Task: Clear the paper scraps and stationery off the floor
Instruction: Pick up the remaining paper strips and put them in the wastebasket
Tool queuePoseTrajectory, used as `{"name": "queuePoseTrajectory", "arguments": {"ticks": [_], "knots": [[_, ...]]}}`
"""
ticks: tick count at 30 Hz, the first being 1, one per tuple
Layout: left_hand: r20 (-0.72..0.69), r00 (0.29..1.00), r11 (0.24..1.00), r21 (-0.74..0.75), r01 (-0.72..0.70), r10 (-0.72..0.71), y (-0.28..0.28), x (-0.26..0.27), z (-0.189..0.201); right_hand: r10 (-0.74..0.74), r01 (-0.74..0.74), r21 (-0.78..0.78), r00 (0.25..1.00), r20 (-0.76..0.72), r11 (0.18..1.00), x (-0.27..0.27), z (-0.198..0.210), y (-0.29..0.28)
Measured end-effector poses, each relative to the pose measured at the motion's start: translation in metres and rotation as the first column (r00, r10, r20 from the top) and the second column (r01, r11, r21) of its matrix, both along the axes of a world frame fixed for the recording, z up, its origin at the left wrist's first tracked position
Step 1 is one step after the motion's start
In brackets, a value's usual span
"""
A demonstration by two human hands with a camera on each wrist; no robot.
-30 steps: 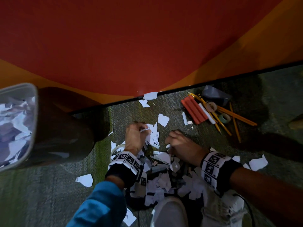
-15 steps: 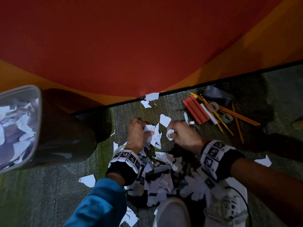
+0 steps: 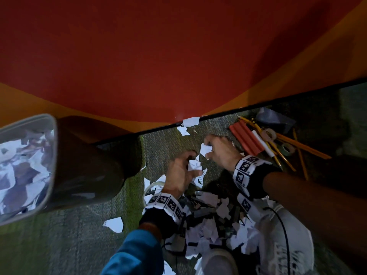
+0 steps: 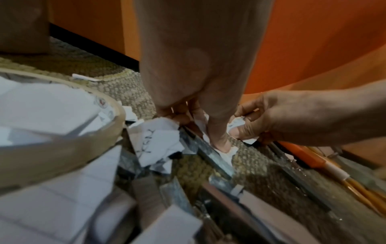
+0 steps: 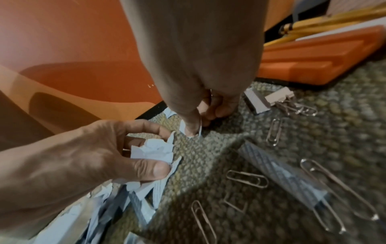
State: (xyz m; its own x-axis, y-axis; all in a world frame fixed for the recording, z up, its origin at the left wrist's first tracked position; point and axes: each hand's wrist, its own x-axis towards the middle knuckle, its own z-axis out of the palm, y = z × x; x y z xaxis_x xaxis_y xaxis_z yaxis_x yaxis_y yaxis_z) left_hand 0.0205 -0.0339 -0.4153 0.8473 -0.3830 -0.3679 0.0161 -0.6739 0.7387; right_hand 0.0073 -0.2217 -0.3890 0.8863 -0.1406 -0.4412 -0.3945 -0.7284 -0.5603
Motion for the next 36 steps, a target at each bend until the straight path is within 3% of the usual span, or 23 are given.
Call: {"name": "queuePoseTrajectory", "arguments": {"ticks": [6,11,13,17,21,26,29,32,36], "knots": [[0.001,0.999,0.988,0.145,0.049,-0.050,-0.007,0.004,0.006,0.006,-0.006,0.026,1.000,-0.014,1.000,0.002,-0.004,-0.001],[-0.079,0.997,0.991,0.131,0.023,-0.013,-0.006,0.003,0.008,-0.107,0.115,0.113,0.992,-0.071,0.987,0.002,0.002,-0.005],[-0.142,0.987,0.996,0.063,-0.068,0.077,-0.004,0.003,0.017,-0.156,0.161,0.171,0.987,-0.043,0.972,-0.002,0.015,-0.010],[-0.225,0.938,0.950,-0.109,-0.294,0.265,0.010,0.002,0.064,-0.085,0.074,0.178,0.995,0.054,0.981,-0.007,0.076,-0.012],[-0.229,0.915,0.888,-0.250,-0.385,0.332,0.043,-0.003,0.142,-0.002,-0.020,0.175,0.992,0.124,0.984,0.006,0.158,0.008],[-0.166,0.893,0.805,-0.388,-0.449,0.418,0.112,-0.009,0.253,0.330,-0.344,0.039,0.921,0.207,0.938,0.027,0.277,0.063],[-0.038,0.859,0.790,-0.374,-0.486,0.511,0.168,-0.008,0.295,0.446,-0.457,-0.005,0.867,0.221,0.890,0.042,0.328,0.105],[0.020,0.804,0.762,-0.334,-0.555,0.595,0.223,0.004,0.312,0.486,-0.503,-0.004,0.833,0.264,0.864,0.055,0.353,0.155],[0.012,0.705,0.671,-0.318,-0.670,0.709,0.261,0.020,0.315,0.450,-0.482,0.068,0.853,0.265,0.874,0.069,0.340,0.224]]}}
